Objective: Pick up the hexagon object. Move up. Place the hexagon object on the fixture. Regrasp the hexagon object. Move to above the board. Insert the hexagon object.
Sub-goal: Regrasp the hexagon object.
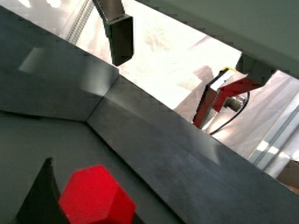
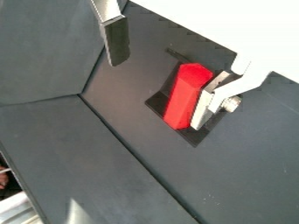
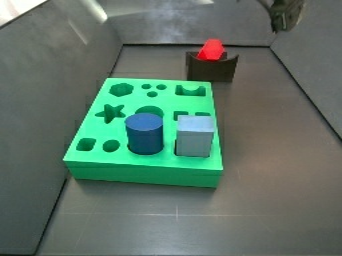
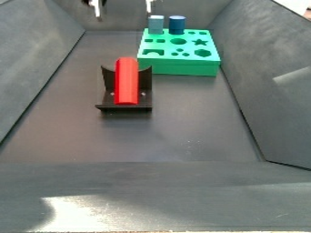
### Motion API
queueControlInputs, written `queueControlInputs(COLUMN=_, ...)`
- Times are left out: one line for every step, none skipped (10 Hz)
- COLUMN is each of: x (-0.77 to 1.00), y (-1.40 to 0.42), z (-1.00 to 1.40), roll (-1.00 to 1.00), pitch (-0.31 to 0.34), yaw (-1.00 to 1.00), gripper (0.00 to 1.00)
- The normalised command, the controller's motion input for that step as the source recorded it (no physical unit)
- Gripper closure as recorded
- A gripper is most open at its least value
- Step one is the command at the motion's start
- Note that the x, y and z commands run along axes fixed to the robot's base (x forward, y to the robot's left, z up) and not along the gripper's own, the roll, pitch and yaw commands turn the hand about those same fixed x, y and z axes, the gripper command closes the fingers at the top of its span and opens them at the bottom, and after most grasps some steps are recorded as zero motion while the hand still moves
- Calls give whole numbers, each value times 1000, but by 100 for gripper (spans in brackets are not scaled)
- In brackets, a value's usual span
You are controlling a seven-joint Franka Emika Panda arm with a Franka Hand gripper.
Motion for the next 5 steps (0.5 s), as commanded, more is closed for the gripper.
queueControlInputs(x=58, y=57, z=-1000, roll=151, pitch=-58, yaw=183, gripper=0)
queueControlInputs(x=69, y=54, z=-1000, roll=127, pitch=-79, yaw=146, gripper=0)
queueControlInputs(x=80, y=46, z=-1000, roll=102, pitch=-105, yaw=99, gripper=0)
queueControlInputs(x=88, y=43, z=-1000, roll=87, pitch=-116, yaw=70, gripper=0)
queueControlInputs(x=95, y=38, z=-1000, roll=69, pitch=-120, yaw=32, gripper=0)
